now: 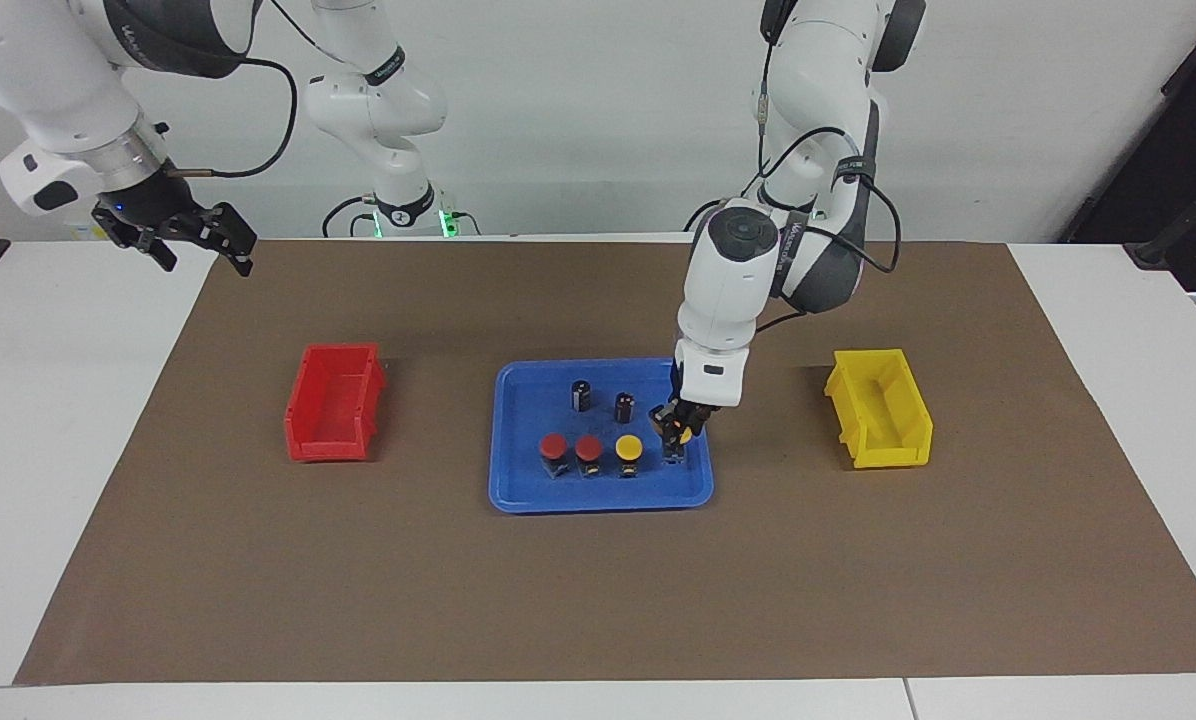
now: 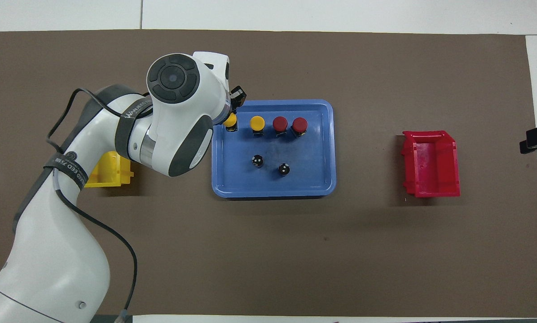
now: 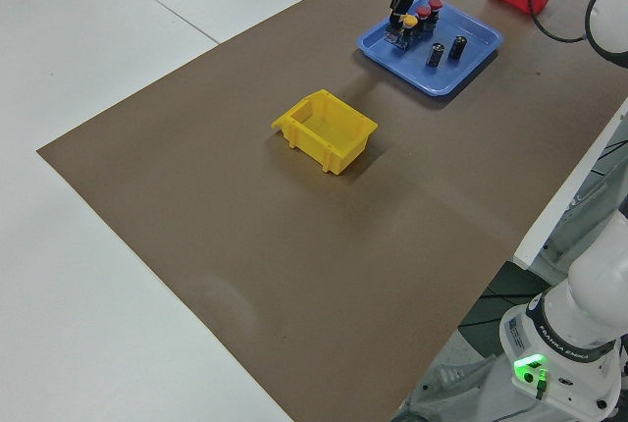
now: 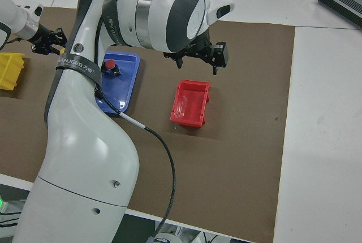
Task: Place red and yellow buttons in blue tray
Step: 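Carry the yellow button into the blue tray with the left gripper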
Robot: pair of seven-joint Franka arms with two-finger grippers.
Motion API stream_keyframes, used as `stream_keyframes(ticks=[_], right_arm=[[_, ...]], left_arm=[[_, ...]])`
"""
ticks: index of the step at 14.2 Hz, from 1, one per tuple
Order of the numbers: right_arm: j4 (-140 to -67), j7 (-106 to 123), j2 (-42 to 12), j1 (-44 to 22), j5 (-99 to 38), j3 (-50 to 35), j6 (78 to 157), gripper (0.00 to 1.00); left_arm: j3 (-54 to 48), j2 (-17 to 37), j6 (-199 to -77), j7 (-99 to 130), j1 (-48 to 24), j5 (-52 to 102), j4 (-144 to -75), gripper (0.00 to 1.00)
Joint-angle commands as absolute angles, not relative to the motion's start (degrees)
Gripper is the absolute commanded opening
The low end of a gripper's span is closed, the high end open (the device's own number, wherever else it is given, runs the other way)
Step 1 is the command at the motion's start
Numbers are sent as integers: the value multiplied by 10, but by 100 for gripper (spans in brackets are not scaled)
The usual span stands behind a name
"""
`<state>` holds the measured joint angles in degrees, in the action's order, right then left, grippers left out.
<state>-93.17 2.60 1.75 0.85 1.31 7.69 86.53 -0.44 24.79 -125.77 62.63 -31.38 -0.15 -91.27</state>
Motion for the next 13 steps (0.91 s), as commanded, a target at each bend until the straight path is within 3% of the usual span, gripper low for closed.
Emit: stream_keyframes(ticks=[1, 10, 11, 13], right_arm=[[-952, 31, 32, 9, 14, 76, 877, 100], [-953, 31, 33, 1, 11, 74, 873, 100], [-953, 31, 33, 1, 11, 74, 872, 100], [-953, 32, 33, 0, 11, 73, 873, 100]], left_arm=[[4, 268, -1278, 632, -322, 1, -901, 2], [4, 274, -1282, 612, -317, 0, -929, 2], [4, 274, -1285, 612, -317, 0, -928, 5], [4, 274, -1284, 611, -317, 0, -926, 38]])
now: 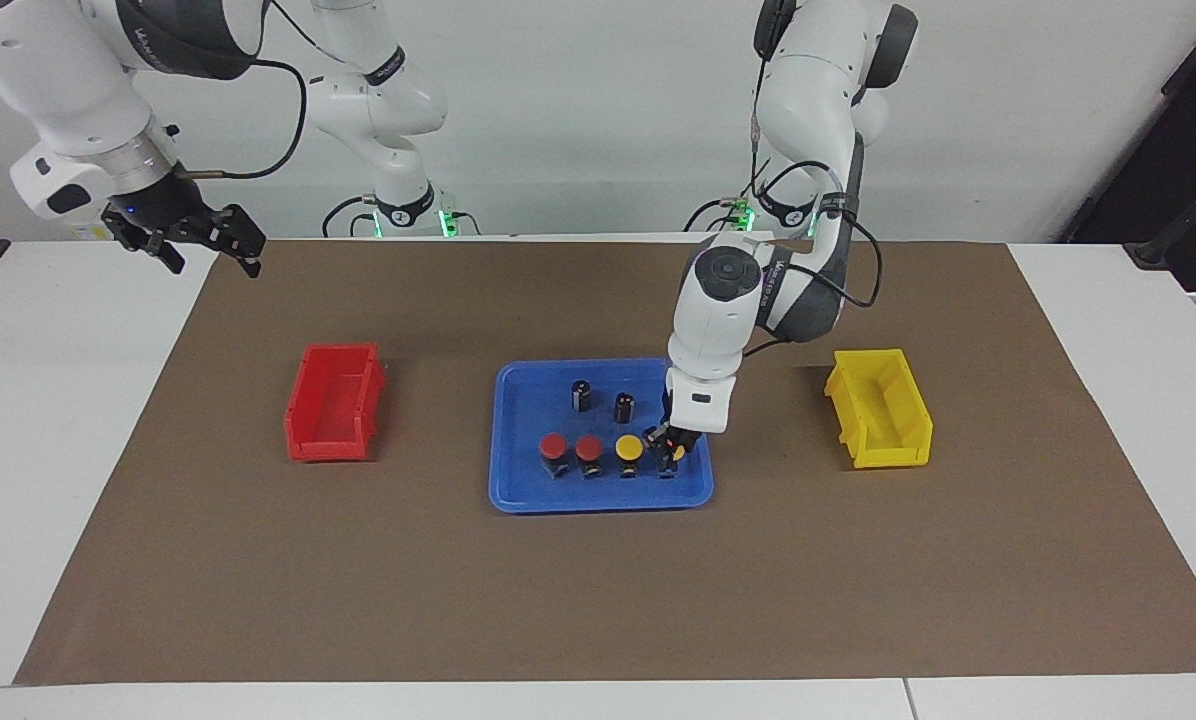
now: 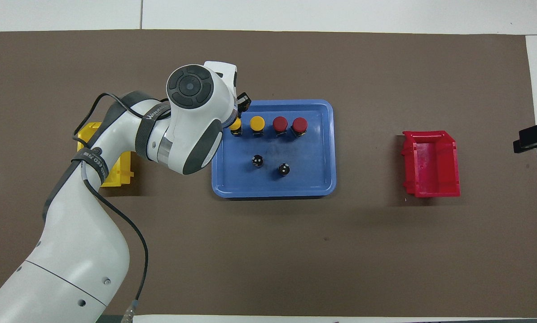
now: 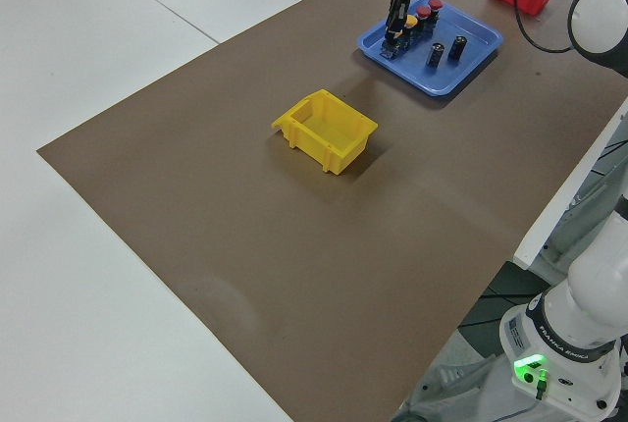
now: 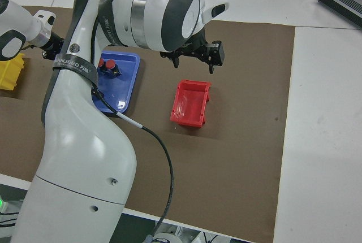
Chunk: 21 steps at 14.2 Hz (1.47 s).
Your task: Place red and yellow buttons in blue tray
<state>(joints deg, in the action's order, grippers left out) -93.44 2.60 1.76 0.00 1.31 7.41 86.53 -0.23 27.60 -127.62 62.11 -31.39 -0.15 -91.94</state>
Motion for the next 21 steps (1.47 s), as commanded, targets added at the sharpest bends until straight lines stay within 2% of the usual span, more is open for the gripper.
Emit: stream_keyframes(ticks=[1, 3, 6, 11, 18, 21], right_arm=[[-953, 32, 33, 0, 11, 73, 873, 100], [-953, 32, 33, 0, 10, 73, 873, 100], [-953, 32, 33, 0, 10, 73, 873, 100], [-953, 32, 33, 0, 10, 73, 873, 100], [-953, 32, 33, 0, 9, 73, 873, 100], [-953, 31, 33, 0, 9, 73, 873, 100]], left_arm=[[5, 275, -1282, 612, -318, -1, -925, 56], [7, 274, -1270, 612, -321, -17, -916, 80], [8, 269, -1219, 610, -317, -39, -884, 100], [11, 184, -1082, 501, -300, -48, -883, 100], [10, 27, -917, 160, -152, -47, -922, 100], [11, -17, -857, 41, -96, -45, -919, 100]])
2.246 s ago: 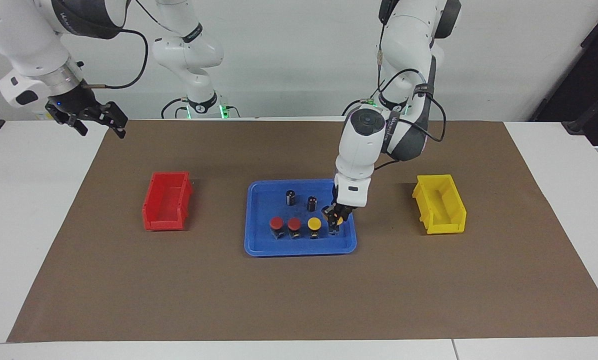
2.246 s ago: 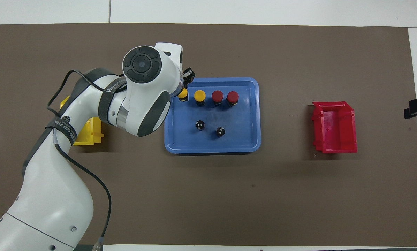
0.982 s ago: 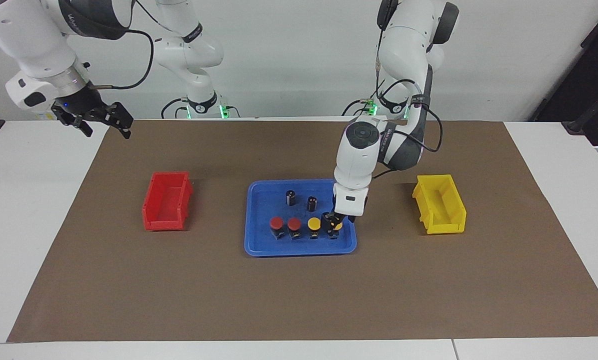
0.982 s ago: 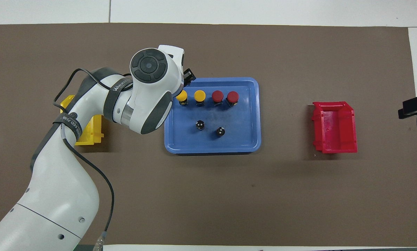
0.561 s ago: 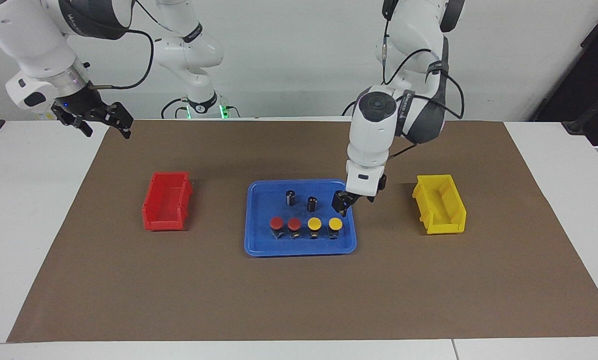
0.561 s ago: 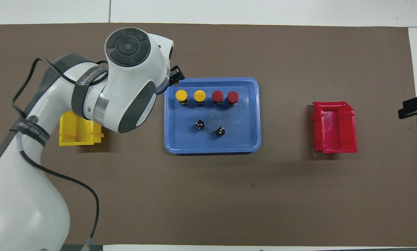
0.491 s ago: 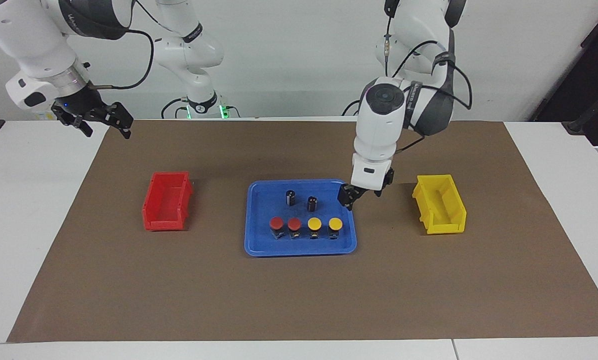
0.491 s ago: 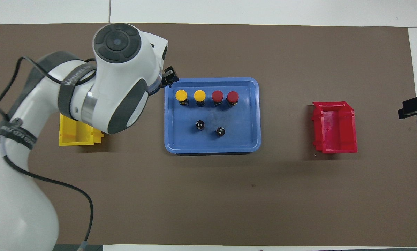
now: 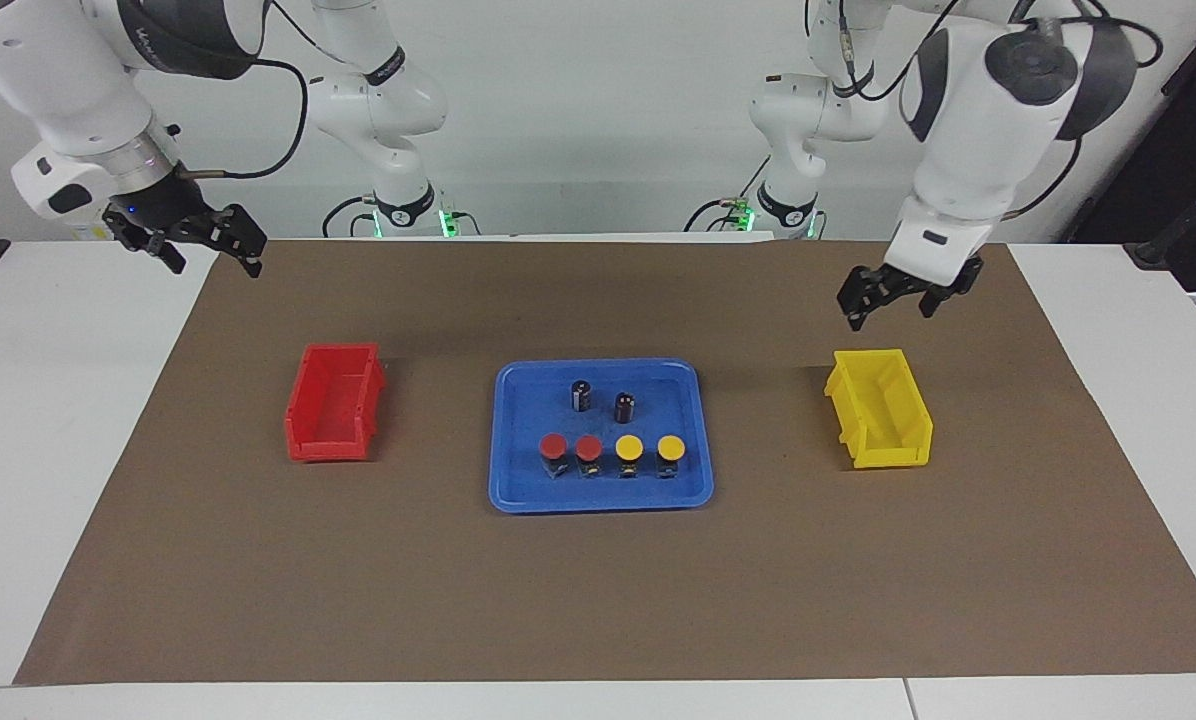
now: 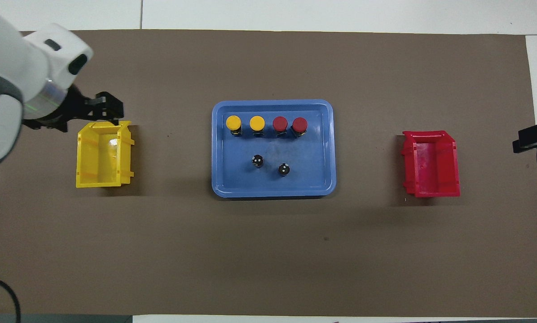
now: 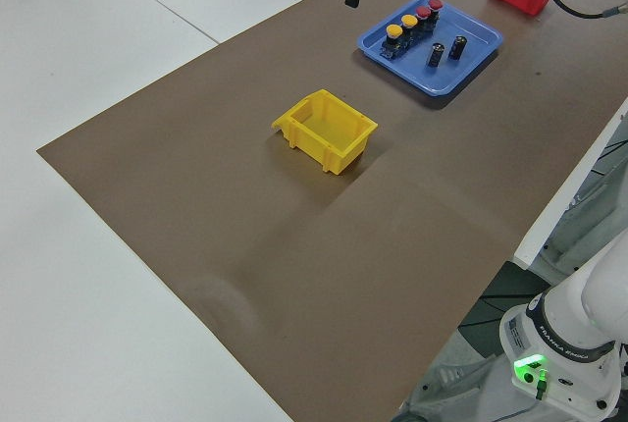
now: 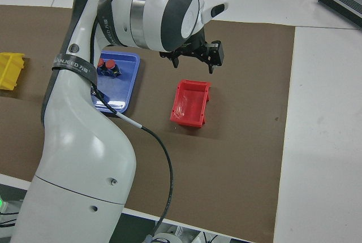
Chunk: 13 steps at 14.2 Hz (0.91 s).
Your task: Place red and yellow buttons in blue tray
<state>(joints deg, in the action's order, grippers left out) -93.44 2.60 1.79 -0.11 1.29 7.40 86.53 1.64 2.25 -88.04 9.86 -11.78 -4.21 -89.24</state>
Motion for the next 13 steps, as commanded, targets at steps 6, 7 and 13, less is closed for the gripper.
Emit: stream_keyframes(ticks=[6, 7, 13], right_arm=[[-953, 31, 33, 0, 9, 73, 873, 100], [-953, 31, 33, 0, 9, 73, 873, 100], [-953, 32, 33, 0, 9, 73, 873, 100]], left_arm=[[13, -58, -817, -37, -70, -37, -935, 100], [12, -61, -818, -46, -56, -20, -933, 100], [11, -98, -977, -41, -33, -7, -1034, 100]])
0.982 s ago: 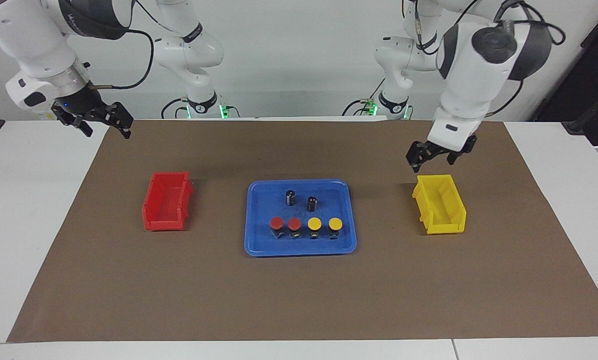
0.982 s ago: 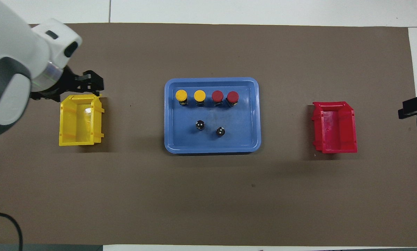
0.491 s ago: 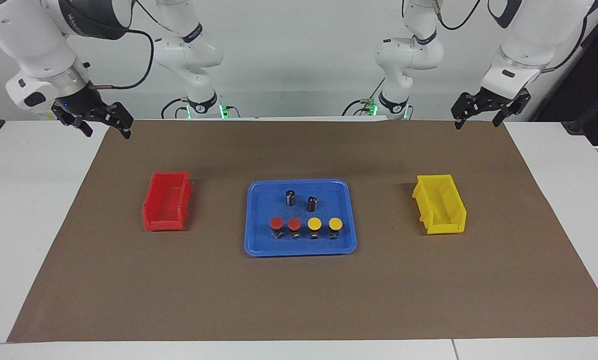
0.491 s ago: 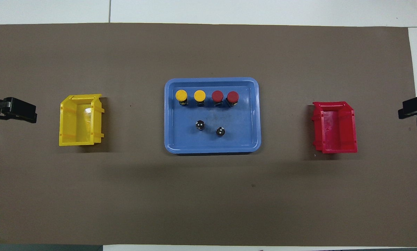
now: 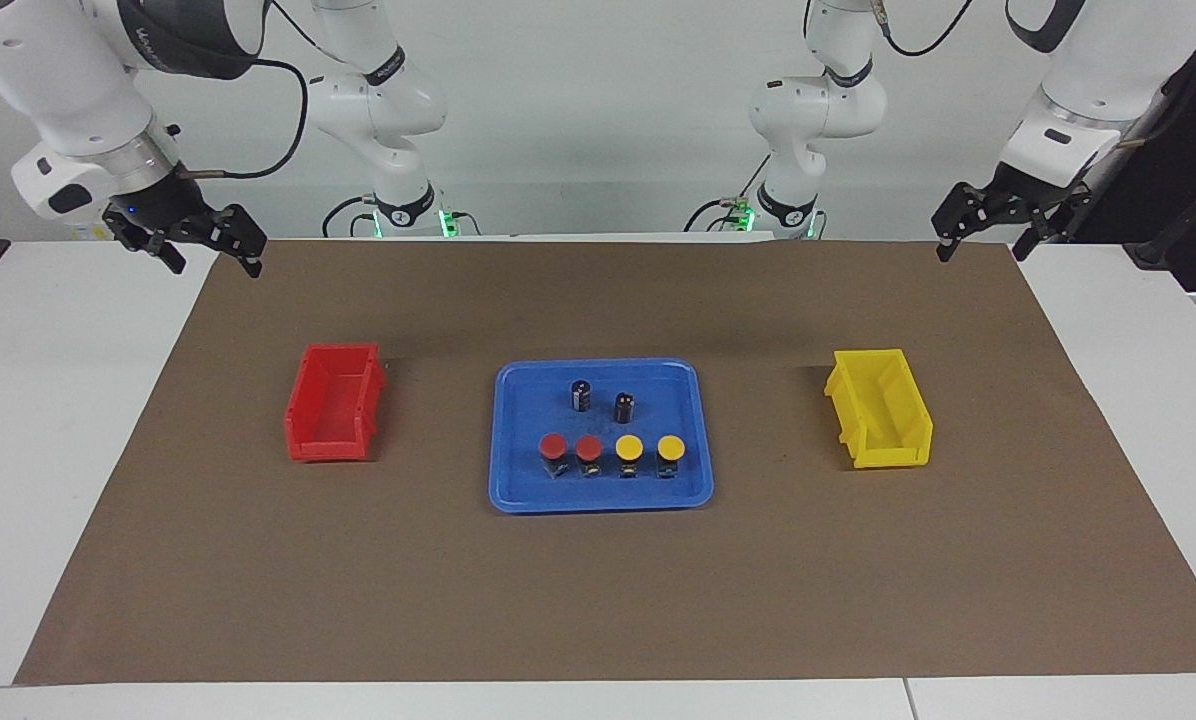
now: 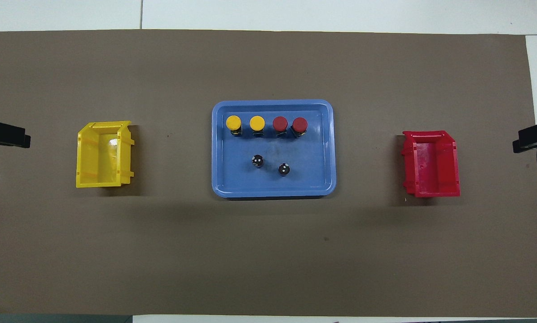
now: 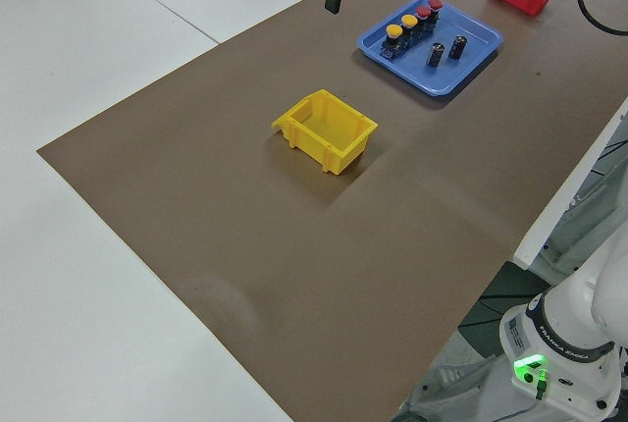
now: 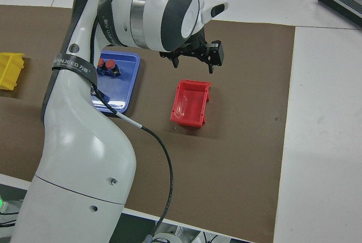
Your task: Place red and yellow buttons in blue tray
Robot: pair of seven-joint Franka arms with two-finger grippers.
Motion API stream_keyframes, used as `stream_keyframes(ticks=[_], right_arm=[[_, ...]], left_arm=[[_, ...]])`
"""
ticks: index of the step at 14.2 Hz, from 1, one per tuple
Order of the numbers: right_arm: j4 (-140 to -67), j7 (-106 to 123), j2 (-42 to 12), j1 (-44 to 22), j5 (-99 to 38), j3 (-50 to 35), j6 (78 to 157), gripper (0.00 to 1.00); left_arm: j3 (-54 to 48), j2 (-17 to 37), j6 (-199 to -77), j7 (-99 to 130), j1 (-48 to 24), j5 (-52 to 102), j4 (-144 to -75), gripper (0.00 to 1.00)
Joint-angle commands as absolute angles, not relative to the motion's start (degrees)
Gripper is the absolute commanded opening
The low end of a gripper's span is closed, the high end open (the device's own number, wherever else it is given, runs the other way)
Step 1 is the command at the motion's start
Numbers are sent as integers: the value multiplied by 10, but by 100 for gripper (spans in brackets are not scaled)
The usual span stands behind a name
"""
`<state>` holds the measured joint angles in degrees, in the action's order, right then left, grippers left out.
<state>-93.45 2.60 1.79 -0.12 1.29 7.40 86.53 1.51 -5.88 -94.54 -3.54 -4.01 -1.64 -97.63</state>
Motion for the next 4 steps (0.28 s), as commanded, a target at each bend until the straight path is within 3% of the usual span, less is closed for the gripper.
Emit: stream_keyframes(ticks=[1, 4], right_arm=[[-953, 32, 33, 0, 9, 73, 873, 100], [-953, 31, 33, 0, 9, 73, 873, 100]], left_arm=[[11, -98, -969, -41, -33, 0, -1032, 100], [11, -98, -955, -39, -33, 1, -1027, 100]])
